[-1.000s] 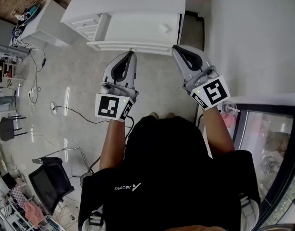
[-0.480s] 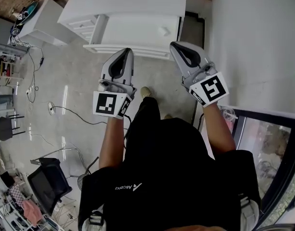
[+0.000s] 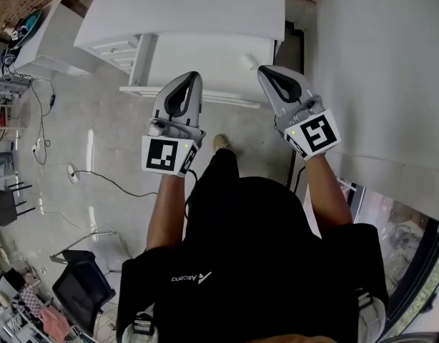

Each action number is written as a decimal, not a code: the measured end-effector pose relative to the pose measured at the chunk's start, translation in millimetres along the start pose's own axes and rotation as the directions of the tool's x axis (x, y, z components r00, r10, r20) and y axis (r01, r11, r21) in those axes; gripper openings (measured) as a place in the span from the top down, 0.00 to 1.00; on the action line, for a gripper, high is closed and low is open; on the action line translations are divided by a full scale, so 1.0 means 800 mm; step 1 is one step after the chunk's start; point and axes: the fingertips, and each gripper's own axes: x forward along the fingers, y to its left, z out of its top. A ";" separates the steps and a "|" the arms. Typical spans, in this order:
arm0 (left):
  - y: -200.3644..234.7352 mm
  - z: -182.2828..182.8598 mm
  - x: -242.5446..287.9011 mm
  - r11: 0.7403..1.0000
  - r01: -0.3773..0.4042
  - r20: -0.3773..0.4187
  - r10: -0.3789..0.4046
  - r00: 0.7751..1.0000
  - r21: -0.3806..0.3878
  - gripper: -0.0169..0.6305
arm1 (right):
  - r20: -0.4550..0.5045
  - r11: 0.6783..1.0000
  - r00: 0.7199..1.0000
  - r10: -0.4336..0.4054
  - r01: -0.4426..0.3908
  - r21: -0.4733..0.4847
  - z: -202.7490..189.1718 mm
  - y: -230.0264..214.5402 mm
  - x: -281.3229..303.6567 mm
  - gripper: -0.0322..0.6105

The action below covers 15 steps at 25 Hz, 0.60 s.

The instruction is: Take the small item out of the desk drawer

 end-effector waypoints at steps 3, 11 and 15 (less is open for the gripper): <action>0.040 -0.005 0.025 1.000 0.022 -0.010 -0.022 1.000 -0.013 0.98 | -0.041 1.000 0.999 -0.023 0.023 -0.003 -0.014 -0.018 0.039 0.94; 0.118 -0.041 0.086 0.994 0.102 -0.043 -0.103 0.994 -0.037 0.98 | -0.231 0.997 0.970 -0.082 0.081 -0.011 -0.090 -0.056 0.120 0.77; 0.151 -0.055 0.118 0.988 0.136 -0.051 -0.139 0.989 -0.069 0.98 | -0.362 0.995 0.927 -0.101 0.101 -0.019 -0.142 -0.075 0.154 0.69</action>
